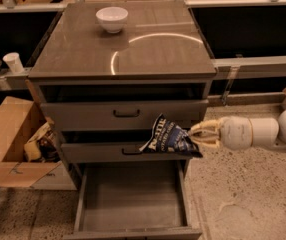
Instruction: Pick blue chip bag from bottom drawer and place on counter
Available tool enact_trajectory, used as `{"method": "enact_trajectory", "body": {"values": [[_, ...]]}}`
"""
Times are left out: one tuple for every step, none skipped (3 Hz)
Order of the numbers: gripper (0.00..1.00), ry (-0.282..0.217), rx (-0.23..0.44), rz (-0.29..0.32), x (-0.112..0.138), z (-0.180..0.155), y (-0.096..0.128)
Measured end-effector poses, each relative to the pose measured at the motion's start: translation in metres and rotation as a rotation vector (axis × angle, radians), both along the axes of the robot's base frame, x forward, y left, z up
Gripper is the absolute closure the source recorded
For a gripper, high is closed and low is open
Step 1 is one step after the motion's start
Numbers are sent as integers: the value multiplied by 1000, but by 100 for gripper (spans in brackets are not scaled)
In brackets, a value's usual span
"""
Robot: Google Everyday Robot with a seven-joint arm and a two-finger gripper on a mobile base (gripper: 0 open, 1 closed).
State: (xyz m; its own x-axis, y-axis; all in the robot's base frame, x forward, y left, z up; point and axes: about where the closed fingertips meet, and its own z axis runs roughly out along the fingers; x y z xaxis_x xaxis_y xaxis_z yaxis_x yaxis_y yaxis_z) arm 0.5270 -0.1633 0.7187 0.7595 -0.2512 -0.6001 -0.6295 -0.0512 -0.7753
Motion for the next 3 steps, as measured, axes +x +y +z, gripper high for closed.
{"method": "enact_trajectory", "body": {"values": [[100, -139, 20, 21, 6, 74, 2], [100, -288, 33, 52, 9, 160, 5], [100, -294, 39, 48, 14, 163, 6]]}}
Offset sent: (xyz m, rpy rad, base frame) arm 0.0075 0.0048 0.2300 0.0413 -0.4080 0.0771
